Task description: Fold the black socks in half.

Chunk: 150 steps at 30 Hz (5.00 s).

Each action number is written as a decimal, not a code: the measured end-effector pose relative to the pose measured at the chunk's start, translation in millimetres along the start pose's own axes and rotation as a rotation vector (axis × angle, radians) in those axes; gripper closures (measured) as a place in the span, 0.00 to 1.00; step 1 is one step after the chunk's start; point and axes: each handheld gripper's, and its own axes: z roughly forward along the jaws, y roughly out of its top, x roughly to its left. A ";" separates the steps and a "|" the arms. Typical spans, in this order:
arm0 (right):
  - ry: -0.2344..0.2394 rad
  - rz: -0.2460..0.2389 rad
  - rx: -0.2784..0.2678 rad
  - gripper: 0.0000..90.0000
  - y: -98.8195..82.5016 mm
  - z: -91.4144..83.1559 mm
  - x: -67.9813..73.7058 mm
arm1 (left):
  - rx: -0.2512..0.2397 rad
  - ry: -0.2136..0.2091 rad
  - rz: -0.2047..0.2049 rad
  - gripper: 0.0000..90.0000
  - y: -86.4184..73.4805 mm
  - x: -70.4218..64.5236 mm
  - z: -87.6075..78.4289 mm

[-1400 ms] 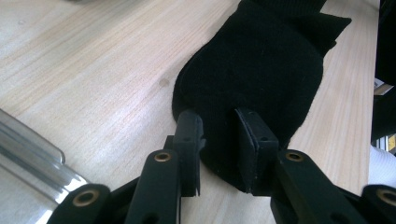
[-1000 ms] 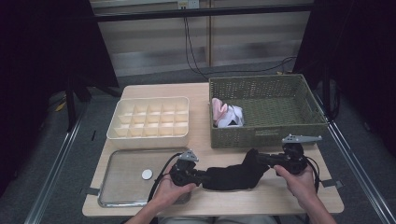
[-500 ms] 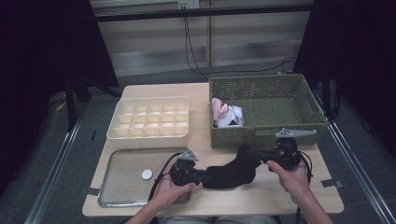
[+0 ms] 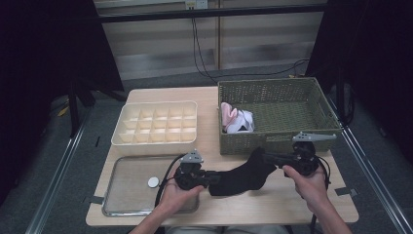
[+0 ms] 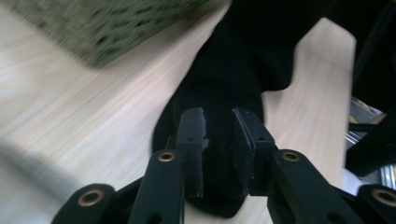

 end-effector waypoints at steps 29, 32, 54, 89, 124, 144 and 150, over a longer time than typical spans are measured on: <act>0.019 0.045 0.035 0.90 -8.1 18.5 -13.0 | 0.067 -0.091 -0.025 0.83 19.1 -1.4 81.4; 0.033 0.049 0.031 0.90 -7.3 19.8 -10.1 | 0.087 -0.077 -0.013 0.83 17.8 -3.6 90.1; 0.073 0.041 0.023 0.90 -0.3 31.0 2.6 | 0.065 -0.077 0.011 0.81 22.0 -2.4 63.1; 0.110 -0.037 0.207 0.86 -9.2 110.2 37.4 | 0.099 0.061 -0.027 0.73 -23.4 18.9 7.4; 0.118 -0.050 0.297 0.93 -43.0 110.4 39.0 | 0.019 0.026 -0.029 0.75 -6.8 16.7 -2.8; 0.041 -0.037 0.305 1.00 -56.6 87.0 14.7 | 0.045 -0.055 0.005 0.78 13.7 7.5 44.2; 0.062 -0.049 0.288 1.00 -54.1 80.0 16.3 | 0.062 -0.042 -0.006 0.81 3.1 14.7 53.4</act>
